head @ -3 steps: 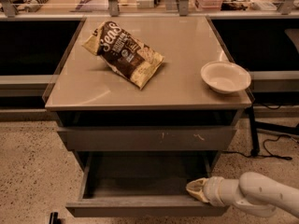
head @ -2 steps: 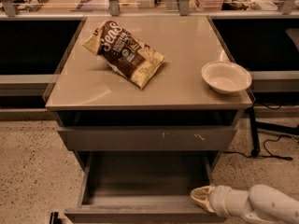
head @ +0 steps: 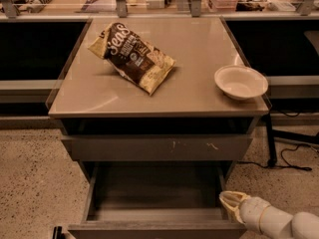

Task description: Open middle drawer

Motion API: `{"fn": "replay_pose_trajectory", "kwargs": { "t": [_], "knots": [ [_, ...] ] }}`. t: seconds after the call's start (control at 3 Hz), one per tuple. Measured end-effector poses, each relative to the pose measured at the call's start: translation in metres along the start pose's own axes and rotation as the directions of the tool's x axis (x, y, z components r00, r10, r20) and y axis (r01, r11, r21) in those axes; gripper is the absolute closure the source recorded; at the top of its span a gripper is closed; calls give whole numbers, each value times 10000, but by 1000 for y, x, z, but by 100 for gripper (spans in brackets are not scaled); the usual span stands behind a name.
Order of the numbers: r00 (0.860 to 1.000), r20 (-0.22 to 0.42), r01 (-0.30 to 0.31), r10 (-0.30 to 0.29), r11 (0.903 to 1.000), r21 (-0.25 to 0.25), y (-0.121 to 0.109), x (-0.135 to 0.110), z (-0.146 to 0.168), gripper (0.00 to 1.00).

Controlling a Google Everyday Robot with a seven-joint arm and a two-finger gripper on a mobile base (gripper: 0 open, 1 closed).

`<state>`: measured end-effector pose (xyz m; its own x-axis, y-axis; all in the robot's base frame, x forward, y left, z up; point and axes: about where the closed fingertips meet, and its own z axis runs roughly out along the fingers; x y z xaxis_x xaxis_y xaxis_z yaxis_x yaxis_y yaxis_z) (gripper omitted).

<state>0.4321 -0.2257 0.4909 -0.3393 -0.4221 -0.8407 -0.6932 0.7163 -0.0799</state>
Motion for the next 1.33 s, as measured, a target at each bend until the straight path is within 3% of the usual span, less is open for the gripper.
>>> {"fn": "replay_pose_trajectory", "kwargs": {
  "t": [0.33, 1.33],
  "knots": [
    [9999, 126, -53, 50, 9998, 168, -2, -3, -7, 81],
    [9999, 127, -52, 50, 9998, 167, -2, -3, -7, 11]
  ]
}}
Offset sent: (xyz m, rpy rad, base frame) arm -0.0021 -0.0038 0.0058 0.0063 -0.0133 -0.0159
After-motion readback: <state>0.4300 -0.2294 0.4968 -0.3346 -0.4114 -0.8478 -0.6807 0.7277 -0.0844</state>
